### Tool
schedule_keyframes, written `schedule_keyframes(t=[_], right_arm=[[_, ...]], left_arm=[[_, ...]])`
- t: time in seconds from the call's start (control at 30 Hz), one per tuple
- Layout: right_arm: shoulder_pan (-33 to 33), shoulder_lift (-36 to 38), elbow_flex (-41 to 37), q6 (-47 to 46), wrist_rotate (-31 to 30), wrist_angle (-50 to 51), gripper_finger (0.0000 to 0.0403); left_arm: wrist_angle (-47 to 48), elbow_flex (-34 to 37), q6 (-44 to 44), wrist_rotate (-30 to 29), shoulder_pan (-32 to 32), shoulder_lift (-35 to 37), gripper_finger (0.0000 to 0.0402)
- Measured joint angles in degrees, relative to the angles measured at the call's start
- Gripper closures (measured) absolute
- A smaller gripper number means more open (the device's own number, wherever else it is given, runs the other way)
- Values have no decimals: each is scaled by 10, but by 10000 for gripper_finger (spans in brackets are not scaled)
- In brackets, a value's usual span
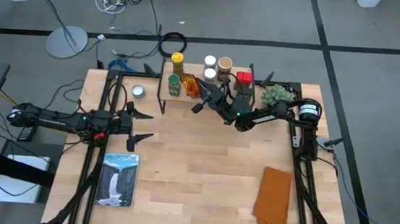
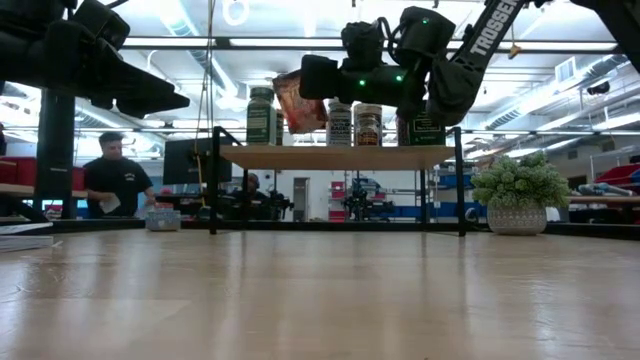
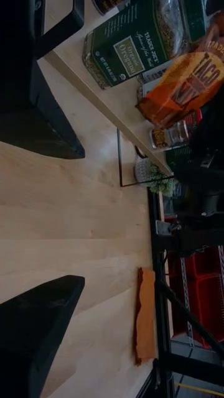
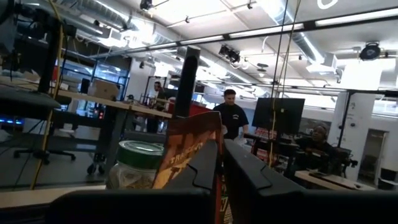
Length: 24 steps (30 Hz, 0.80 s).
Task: Shelf spices
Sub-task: Put the orange bag seasoning on the shelf
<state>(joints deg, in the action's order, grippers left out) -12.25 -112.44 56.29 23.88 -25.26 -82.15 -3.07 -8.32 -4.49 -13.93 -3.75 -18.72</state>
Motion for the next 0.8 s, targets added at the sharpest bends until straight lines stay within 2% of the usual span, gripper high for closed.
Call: schedule_keyframes(t=[0.17, 0.53, 0.8], right_arm=[[0, 0, 0, 1, 0, 0, 364], [0, 0, 0, 5, -1, -12, 302], [20, 4, 0, 83, -4, -68, 289]], left_arm=[[0, 0, 0, 0, 0, 0, 74], [0, 0, 0, 0, 0, 0, 74], [0, 0, 0, 0, 0, 0, 74]])
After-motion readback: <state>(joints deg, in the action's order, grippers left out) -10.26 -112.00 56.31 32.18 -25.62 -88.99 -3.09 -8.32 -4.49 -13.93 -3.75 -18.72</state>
